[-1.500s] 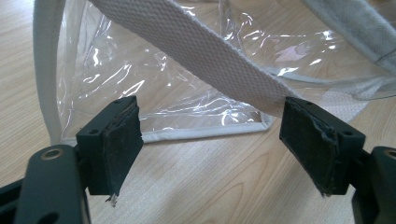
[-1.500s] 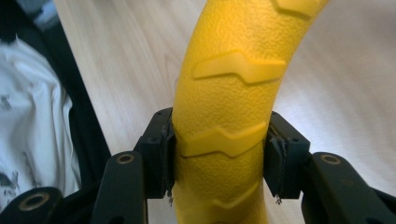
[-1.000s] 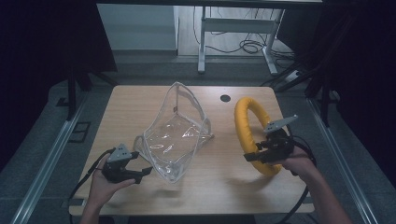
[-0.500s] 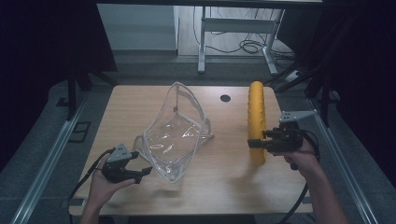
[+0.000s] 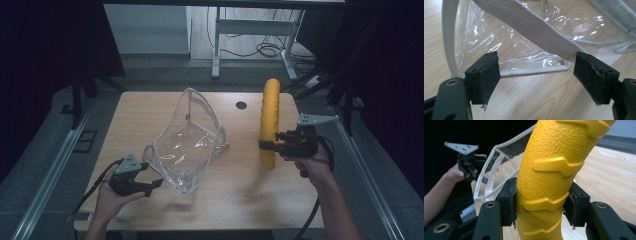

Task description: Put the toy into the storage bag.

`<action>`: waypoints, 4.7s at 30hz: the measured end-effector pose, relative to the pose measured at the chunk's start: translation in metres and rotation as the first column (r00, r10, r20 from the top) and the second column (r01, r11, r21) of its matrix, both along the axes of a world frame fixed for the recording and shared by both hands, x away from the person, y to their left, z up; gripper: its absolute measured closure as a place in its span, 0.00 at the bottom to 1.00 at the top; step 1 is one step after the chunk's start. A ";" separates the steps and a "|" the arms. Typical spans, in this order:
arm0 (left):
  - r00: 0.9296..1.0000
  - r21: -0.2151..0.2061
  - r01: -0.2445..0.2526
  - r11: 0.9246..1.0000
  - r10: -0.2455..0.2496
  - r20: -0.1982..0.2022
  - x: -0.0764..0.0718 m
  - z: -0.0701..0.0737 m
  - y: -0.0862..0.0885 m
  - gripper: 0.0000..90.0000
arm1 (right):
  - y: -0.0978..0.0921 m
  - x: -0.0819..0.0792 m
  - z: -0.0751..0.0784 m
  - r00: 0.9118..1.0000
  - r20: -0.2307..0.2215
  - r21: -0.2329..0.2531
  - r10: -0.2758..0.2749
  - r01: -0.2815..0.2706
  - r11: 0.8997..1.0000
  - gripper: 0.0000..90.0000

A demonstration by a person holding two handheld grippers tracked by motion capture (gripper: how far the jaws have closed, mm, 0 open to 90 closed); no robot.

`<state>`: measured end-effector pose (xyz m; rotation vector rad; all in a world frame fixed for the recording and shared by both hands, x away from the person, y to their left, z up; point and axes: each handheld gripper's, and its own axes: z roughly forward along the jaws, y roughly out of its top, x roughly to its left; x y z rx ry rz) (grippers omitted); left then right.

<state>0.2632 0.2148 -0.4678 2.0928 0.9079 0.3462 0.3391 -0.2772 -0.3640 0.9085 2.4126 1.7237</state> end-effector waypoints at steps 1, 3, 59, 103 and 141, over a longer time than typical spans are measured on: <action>1.000 -0.001 0.000 1.000 0.000 0.000 0.000 0.000 0.000 0.23 | 0.002 0.000 0.001 1.000 0.010 0.006 -0.006 0.006 1.000 0.56; 1.000 0.001 0.001 1.000 -0.001 0.001 0.000 0.000 0.000 0.23 | 0.005 -0.002 0.003 1.000 0.025 0.017 -0.018 0.017 1.000 0.56; 1.000 0.006 0.002 1.000 -0.002 -0.004 0.001 -0.001 -0.001 0.23 | 0.056 -0.012 0.069 0.977 0.213 0.261 -0.024 -0.033 0.965 0.56; 1.000 0.006 0.006 1.000 -0.006 -0.003 0.001 -0.001 0.000 0.23 | 0.167 -0.023 0.098 0.933 0.288 0.307 0.214 -0.302 0.903 0.55; 1.000 0.018 0.010 1.000 -0.010 -0.003 0.001 -0.002 0.000 0.23 | 0.190 -0.012 0.028 0.949 0.150 0.287 0.277 -0.310 0.906 0.55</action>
